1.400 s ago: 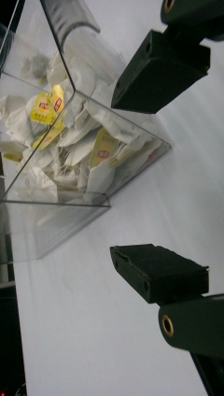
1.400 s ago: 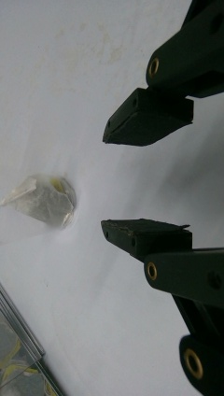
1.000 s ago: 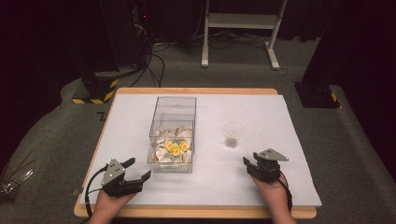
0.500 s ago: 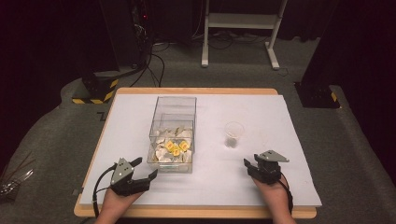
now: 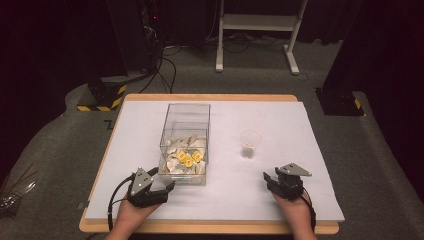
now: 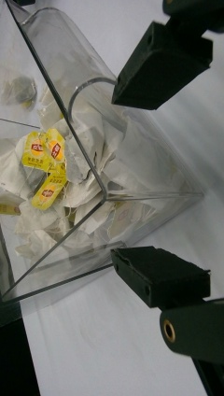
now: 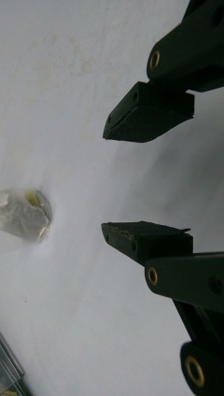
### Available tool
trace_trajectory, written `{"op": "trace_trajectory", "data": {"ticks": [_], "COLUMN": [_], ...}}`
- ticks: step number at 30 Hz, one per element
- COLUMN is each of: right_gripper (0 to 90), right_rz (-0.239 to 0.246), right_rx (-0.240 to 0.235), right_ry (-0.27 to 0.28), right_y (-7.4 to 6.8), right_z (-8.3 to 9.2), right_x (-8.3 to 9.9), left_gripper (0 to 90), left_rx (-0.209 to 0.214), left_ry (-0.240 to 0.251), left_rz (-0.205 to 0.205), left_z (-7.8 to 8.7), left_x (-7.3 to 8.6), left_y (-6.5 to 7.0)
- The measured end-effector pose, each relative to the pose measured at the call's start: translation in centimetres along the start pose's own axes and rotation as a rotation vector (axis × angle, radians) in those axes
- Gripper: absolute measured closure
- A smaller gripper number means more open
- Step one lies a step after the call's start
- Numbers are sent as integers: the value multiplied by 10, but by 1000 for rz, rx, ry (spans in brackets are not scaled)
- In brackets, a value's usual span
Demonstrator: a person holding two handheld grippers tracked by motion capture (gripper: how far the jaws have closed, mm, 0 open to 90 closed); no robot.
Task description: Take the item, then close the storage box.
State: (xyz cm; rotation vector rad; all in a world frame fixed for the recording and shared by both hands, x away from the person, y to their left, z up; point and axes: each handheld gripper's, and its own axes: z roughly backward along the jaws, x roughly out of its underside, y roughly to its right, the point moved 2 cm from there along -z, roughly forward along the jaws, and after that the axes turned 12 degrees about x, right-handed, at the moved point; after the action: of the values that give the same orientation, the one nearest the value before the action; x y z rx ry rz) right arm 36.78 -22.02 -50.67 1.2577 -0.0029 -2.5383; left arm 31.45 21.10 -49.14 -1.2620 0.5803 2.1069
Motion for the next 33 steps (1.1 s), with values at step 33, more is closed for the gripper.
{"op": "trace_trajectory", "data": {"ticks": [33], "right_gripper": [483], "right_rz": [-5], "right_rx": [-4], "right_ry": [-11], "right_y": [-2], "right_z": [-4], "right_x": [0], "left_gripper": [384], "left_rx": [-56], "left_ry": [54], "left_rz": [4], "left_z": [-6], "left_x": [-2], "left_y": [-4]}}
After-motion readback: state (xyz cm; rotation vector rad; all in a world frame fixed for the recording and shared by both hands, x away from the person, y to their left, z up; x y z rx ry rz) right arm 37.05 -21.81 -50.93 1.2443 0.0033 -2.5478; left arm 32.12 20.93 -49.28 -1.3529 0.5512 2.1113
